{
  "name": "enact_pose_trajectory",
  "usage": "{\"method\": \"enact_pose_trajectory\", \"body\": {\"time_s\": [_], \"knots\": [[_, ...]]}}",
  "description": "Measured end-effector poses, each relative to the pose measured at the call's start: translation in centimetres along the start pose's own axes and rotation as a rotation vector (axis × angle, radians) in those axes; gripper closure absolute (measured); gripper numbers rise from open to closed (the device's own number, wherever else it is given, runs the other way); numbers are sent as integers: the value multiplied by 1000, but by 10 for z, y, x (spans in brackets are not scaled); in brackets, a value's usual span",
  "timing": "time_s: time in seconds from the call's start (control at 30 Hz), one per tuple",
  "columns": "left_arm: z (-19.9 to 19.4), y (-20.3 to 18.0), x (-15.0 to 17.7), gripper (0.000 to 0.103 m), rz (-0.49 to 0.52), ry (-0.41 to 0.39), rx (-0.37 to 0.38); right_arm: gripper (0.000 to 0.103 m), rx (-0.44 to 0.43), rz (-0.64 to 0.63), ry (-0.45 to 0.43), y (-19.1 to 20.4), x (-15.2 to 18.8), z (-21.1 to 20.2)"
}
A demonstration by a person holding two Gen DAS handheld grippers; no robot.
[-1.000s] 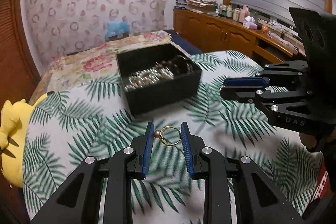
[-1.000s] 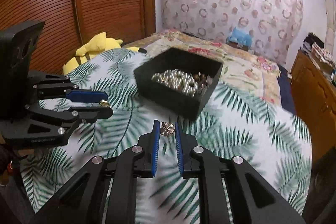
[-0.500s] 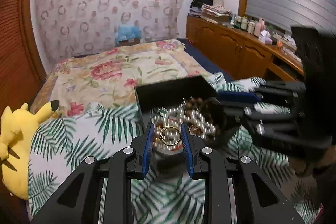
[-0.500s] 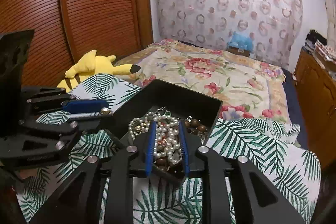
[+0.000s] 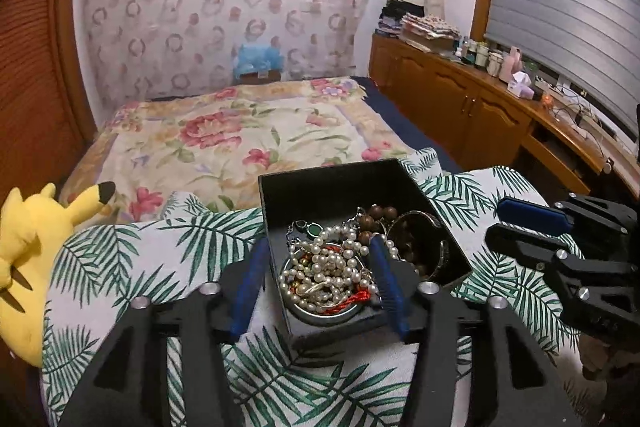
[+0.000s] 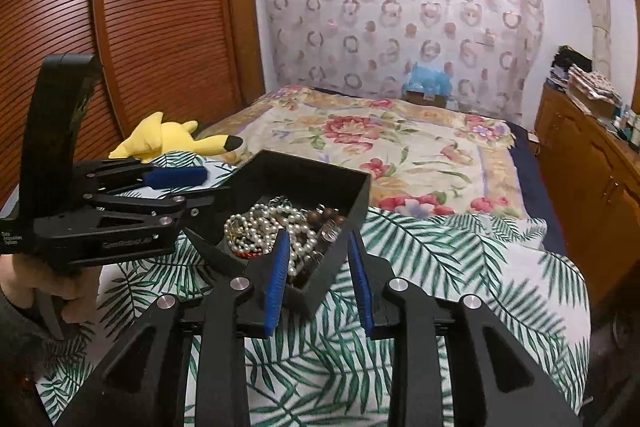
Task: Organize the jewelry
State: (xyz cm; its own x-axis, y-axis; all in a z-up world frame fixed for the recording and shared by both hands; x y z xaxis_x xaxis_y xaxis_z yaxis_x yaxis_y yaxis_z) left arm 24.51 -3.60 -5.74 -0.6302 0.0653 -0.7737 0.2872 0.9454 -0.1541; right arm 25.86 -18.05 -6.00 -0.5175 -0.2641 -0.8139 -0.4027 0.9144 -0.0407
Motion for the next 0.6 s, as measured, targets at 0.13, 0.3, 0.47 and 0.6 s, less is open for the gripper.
{"method": "enact_pose_trajectory", "body": {"time_s": [0.13,0.3,0.47,0.6], "knots": [[-14,-4,6,38,7,-8,-33,71,25,29,-16,-2,5,-16],[-41,-6,18,21,-5,-32,-62,52,57,68,-50,1,13,-42],[-75,-10,31,9,-17,-67,-82,22,75,88,-95,11,25,-71],[-100,-20,42,8,-14,-90,-107,8,114,100,-135,18,34,-94]]}}
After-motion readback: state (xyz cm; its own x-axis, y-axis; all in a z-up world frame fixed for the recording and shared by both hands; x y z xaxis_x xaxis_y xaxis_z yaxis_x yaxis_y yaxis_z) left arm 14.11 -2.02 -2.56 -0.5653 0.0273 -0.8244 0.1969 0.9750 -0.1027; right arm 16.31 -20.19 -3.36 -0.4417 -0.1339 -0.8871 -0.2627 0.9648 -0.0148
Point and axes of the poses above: each gripper's, at about its wrist camera, not at the fingertips, and z roughly the way its jaws point, y to its left, x to its underside, the point moved 3 cm from there along z, roughly the way its jaws point, and after that the axes turned 9 degrees about x, right-handed, at the moved point
